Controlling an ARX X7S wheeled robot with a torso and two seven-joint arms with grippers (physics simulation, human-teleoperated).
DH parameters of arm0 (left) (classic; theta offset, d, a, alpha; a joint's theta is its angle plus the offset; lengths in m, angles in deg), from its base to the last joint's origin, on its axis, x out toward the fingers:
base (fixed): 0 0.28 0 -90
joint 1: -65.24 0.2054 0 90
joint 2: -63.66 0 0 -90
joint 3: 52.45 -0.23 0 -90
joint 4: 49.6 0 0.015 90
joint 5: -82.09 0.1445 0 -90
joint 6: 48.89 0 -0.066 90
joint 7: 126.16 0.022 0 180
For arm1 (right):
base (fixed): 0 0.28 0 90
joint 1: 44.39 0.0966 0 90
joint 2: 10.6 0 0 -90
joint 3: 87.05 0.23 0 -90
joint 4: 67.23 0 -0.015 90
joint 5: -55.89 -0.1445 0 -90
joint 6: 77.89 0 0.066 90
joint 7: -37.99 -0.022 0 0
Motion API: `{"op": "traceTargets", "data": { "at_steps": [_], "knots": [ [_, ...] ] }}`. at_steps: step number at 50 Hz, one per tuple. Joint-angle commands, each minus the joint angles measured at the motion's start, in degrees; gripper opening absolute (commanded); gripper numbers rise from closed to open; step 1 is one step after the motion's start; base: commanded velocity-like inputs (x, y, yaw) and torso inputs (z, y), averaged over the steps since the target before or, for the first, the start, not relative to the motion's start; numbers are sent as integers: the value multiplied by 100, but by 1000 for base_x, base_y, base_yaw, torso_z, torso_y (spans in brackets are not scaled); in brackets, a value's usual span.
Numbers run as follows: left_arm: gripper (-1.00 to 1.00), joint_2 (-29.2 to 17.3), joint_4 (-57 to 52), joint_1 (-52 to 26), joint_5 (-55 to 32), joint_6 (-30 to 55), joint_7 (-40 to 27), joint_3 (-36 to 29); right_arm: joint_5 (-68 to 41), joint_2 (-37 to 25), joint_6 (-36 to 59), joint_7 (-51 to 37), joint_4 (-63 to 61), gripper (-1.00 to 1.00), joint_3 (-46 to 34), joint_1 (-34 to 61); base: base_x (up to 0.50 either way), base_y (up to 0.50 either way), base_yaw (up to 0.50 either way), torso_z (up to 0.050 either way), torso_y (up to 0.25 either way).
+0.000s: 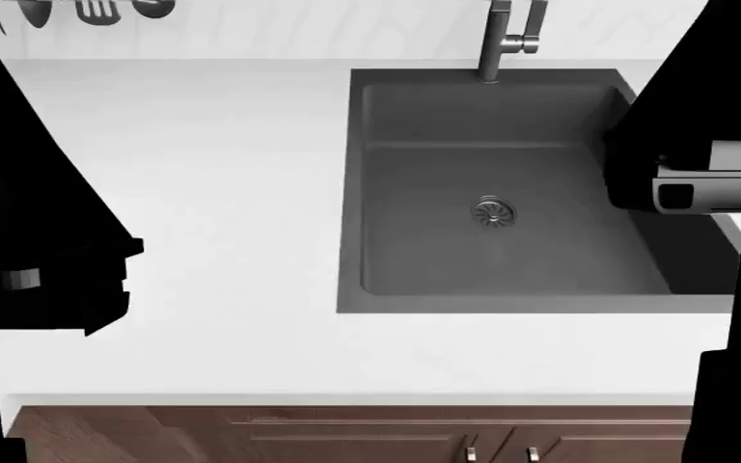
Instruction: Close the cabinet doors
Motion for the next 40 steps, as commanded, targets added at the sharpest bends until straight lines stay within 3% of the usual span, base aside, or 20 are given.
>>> {"op": "traceTargets", "data": {
  "at_steps": [1, 10, 16, 29, 34, 37, 40],
  "knots": [
    [100, -16, -18, 8, -21, 4, 7, 36, -36, 1, 123, 37, -55, 100, -3, 7, 0, 500, 0, 0, 0],
    [100, 6, 36, 29, -18, -19, 33, 48, 8, 4, -65, 80, 5, 100, 44, -68, 1, 474, 0, 0, 0],
    [100, 13, 4, 34, -22, 25, 29, 55, 45, 76, 312, 154, -51, 100, -30, 17, 5, 0, 0, 0, 0],
    [100, -11, -92, 42, -21, 89, -1, 90, 79, 52, 176, 204, -92, 100, 10, -49, 498, 0, 0, 0, -1],
    [100, -82, -138, 20, -78, 48, -25, 151, 91, 69, 203, 166, -85, 100, 32, -58, 66, 0, 0, 0, 0],
    [100, -277, -482, -251, -396, 292, -196, 371, 17, 143, 255, 206, -4, 100, 13, -49, 0, 0, 0, 0, 0],
    [100, -691, -240, -300, -882, -379, -224, 635, -37, 120, 208, 229, 41, 100, 30, -61, 0, 0, 0, 0, 0]
  ]
}}
